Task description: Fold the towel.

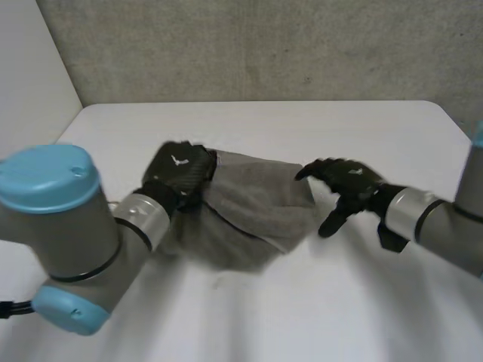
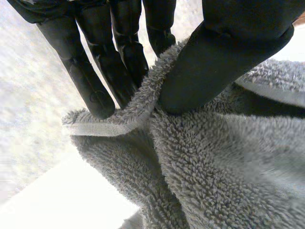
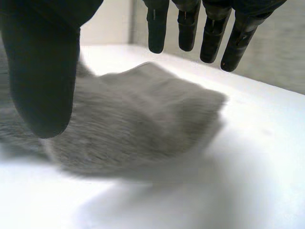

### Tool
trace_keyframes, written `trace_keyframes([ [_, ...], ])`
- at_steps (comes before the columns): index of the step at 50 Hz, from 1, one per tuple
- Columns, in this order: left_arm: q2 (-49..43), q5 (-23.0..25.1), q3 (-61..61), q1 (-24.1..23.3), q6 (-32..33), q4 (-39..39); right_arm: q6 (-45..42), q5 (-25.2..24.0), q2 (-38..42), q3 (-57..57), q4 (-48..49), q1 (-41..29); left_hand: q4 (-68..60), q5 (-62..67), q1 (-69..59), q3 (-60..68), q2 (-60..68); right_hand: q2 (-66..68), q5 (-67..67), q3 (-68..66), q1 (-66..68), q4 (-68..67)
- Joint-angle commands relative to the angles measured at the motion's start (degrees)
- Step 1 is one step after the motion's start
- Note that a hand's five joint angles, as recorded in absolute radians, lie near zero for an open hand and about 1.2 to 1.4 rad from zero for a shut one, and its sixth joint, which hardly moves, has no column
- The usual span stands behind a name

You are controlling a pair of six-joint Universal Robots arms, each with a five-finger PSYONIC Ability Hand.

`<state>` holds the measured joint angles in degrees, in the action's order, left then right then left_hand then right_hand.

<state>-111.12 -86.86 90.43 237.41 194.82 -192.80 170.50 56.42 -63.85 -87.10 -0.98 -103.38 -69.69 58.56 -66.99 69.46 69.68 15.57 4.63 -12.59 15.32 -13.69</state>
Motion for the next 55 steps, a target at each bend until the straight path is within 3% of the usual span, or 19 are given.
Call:
trace_keyframes([
  [1, 12.0, -2.5, 3.1, 0.0, -0.1, 2.8, 7.7, 0.4, -1.1, 0.5, 0.1, 6.0, -10.3, 11.4, -13.0, 10.5, 10.3, -5.3, -4.4, 2.3, -5.1, 3.4],
  [10, 20.5, -5.2, 2.5, -0.6, -0.3, 5.6, 8.2, 0.2, -0.9, -2.4, 1.7, 5.3, -10.3, 11.4, -13.0, 10.5, 10.3, -3.5, -2.5, 0.5, -3.2, 1.6],
  [18, 22.5, -9.9, 0.6, -1.8, -0.1, 5.8, 15.5, 6.9, 0.2, -5.7, 7.8, -1.1, -10.3, 11.4, -13.0, 10.5, 10.3, 4.1, 5.0, -7.1, 4.4, -6.0],
  [23, 22.7, -11.9, -0.8, -3.2, 0.0, 5.8, 18.2, 10.7, -0.3, -7.8, 8.7, -3.8, -10.3, 11.4, -13.0, 10.5, 10.3, 24.5, 25.5, -27.5, 24.8, -26.4],
  [26, 22.9, -12.1, -1.7, -4.1, 0.0, 5.8, 18.4, 11.2, -0.5, -8.4, 8.9, -4.7, -10.3, 11.4, -13.0, 10.5, 10.3, 30.5, 31.5, -33.5, 30.8, -32.4],
  [28, 23.0, -12.1, -2.4, -4.3, 0.1, 5.8, 18.5, 10.8, -0.7, -9.5, 9.5, -6.0, -10.3, 11.4, -13.0, 10.5, 10.3, 43.6, 44.5, -46.5, 43.8, -45.4],
  [30, 23.1, -12.0, -3.1, -4.4, 0.1, 5.8, 18.5, 10.4, -0.7, -9.9, 9.7, -6.7, -10.3, 11.4, -13.0, 10.5, 10.3, 45.0, 45.9, -47.9, 45.2, -46.8],
  [34, 23.6, -12.1, -4.6, -5.0, 0.1, 5.8, 19.2, 9.1, -0.7, -9.3, 9.8, -8.2, -10.3, 11.4, -13.0, 10.5, 10.3, 32.9, 33.8, -35.8, 33.1, -34.7],
  [36, 23.8, -12.1, -4.9, -5.5, 0.1, 5.8, 21.3, 7.7, -0.1, -7.6, 10.9, -10.2, -10.3, 11.4, -13.0, 10.5, 10.3, -2.8, -1.8, -0.2, -2.5, 0.9],
  [44, 24.3, -12.4, -4.9, -7.9, -0.1, 5.8, 29.2, 7.5, 8.2, 5.1, 13.7, -15.7, -10.3, 11.4, -13.0, 10.5, 10.3, -5.6, -4.6, 2.6, -5.3, 3.7],
  [55, 27.0, -15.0, -3.9, -10.0, -0.1, 6.4, 31.6, 8.5, 19.2, 22.4, 14.2, -22.2, -10.3, 11.4, -13.0, 10.5, 10.3, -5.6, -4.6, 2.6, -5.3, 3.7],
])
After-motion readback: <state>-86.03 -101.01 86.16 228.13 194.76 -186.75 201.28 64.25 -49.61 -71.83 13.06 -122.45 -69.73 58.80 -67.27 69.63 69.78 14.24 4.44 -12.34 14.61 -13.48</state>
